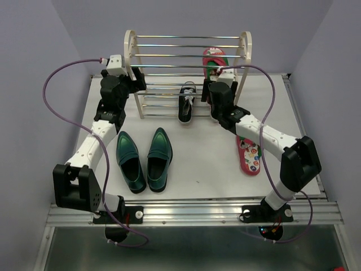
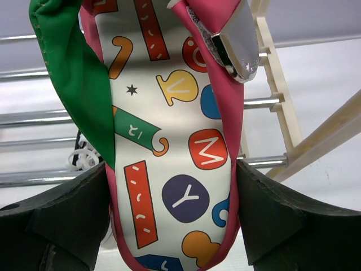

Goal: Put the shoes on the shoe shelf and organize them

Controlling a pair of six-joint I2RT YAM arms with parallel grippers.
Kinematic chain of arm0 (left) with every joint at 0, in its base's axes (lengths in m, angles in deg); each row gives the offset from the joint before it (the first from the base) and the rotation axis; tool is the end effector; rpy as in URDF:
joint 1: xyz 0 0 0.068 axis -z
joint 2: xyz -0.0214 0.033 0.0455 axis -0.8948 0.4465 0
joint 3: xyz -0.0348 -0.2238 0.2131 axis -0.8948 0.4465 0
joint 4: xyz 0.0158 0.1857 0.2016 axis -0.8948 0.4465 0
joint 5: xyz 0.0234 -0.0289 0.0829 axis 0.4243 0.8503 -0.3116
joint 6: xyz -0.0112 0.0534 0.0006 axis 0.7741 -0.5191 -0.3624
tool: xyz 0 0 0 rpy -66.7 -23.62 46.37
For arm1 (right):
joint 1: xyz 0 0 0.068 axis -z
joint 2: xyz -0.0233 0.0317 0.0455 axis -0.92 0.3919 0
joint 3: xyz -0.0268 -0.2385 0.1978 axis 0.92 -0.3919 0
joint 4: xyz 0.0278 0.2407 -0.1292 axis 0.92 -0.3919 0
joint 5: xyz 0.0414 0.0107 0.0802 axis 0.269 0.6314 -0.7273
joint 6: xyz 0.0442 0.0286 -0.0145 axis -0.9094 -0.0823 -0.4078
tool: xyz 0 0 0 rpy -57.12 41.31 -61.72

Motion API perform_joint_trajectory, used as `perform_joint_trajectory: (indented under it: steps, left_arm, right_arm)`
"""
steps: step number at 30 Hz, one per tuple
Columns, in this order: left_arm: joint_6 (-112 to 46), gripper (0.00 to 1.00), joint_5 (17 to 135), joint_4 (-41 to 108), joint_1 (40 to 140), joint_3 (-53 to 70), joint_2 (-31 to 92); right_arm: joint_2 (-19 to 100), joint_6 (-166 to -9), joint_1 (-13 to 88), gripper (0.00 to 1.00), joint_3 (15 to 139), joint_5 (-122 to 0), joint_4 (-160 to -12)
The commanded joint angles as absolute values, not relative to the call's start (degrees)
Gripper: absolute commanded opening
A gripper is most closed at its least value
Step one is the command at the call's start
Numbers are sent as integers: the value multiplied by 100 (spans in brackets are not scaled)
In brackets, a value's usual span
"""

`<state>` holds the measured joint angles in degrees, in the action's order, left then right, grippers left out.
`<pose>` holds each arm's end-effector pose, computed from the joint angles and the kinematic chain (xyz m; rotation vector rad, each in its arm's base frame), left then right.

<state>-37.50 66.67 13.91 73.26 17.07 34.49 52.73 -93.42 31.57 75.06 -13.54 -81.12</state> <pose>0.3335 -0.0568 0.4133 0.0163 1.4636 -0.2342 0.3404 0.2125 0.3578 0.1260 1.7720 -0.0410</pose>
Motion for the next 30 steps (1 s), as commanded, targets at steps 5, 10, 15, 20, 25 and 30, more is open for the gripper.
perform_joint_trajectory:
  steps: [5, 10, 15, 20, 25, 30]
  left_arm:
    - [-3892, 99, 6688, 1007, 7350, 1395, 3473]
    - [-3927, 99, 6600, 1007, 7350, 1422, 3420]
    - [-3936, 99, 6539, 981, 7350, 1518, 3341]
    - [-3954, 99, 6494, 963, 7350, 1553, 3306]
    - [-3945, 99, 6433, 937, 7350, 1633, 3306]
    - [-3945, 99, 6433, 946, 7350, 1633, 3341]
  right_arm:
    - [5614, -9040, 3115, 9, 8438, -688, -7236]
    - [5861, -8855, 3115, 12, 8763, -319, -7271]
    - [6151, -8864, 3185, 14, 9176, -423, -7666]
    - [6309, -9022, 3378, 17, 9282, -1030, -7799]
    - [6424, -9241, 3616, 21, 9274, -1250, -7799]
    - [6468, -9321, 3669, 26, 9212, -1338, -7781]
